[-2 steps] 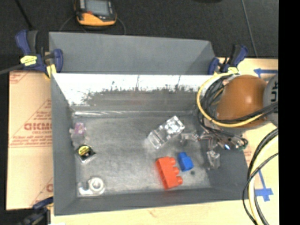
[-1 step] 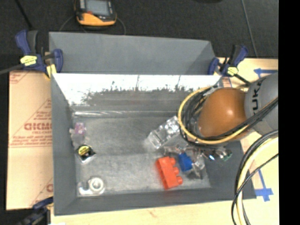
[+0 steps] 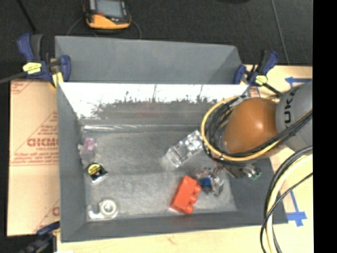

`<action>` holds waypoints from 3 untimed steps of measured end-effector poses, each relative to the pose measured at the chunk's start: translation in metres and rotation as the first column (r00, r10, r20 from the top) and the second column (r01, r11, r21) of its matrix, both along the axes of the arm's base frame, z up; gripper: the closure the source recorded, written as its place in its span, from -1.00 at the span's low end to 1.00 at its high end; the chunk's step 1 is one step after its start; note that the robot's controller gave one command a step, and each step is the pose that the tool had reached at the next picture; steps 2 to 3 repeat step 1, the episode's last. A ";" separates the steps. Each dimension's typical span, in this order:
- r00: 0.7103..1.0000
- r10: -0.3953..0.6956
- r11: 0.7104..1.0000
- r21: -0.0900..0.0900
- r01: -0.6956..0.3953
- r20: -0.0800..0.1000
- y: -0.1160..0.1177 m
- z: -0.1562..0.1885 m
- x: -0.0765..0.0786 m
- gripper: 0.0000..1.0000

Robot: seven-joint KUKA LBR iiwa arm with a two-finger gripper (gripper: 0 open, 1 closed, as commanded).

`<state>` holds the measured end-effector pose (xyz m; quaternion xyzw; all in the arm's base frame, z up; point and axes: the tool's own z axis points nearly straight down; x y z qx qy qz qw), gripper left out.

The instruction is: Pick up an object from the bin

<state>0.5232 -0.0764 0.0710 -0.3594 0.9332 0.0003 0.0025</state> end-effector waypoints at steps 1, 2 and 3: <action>0.999 0.040 0.999 -0.005 -0.040 0.006 -0.001 0.144 -0.009 1.00; 0.999 0.040 0.999 -0.005 -0.040 0.006 -0.001 0.144 -0.009 1.00; 0.999 0.040 0.999 -0.005 -0.040 0.006 -0.001 0.144 -0.009 1.00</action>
Offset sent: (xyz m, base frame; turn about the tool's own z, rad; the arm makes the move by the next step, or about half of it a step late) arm -0.0111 -0.0003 0.1396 -0.0439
